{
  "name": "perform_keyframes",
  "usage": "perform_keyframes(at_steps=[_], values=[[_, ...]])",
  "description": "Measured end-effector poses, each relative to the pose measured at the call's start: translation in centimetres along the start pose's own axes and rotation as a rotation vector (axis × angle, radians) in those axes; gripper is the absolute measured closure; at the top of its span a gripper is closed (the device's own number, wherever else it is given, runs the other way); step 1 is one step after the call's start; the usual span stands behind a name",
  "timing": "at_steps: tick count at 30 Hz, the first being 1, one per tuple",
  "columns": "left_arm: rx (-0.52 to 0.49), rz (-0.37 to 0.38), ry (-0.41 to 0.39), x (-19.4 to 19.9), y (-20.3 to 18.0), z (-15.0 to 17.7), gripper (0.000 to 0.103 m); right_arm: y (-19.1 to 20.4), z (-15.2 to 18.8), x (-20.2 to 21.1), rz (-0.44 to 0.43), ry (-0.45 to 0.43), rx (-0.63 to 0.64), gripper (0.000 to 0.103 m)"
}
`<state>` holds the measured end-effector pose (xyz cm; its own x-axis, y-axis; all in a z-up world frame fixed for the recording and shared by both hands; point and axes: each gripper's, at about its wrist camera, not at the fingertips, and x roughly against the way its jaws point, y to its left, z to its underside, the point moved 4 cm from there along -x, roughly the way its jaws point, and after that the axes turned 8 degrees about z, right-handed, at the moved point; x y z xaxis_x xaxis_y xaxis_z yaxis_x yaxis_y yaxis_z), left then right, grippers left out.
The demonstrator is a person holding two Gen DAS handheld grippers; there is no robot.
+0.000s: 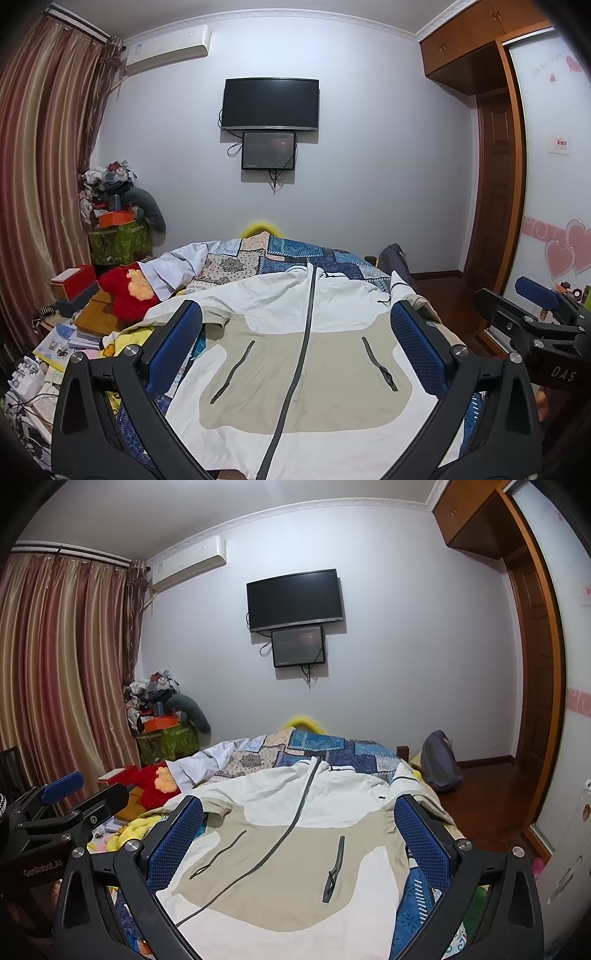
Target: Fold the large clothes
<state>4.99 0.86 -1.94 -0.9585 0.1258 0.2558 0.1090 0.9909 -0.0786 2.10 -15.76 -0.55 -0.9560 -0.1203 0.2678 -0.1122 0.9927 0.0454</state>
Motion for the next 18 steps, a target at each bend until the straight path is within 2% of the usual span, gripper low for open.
perform_keyframes(at_steps=[18], values=[[-0.014, 0.006, 0.003, -0.10, -0.18, 0.15, 0.000, -0.31, -0.17, -0.40, 0.001, 0.015, -0.005, 0.000]])
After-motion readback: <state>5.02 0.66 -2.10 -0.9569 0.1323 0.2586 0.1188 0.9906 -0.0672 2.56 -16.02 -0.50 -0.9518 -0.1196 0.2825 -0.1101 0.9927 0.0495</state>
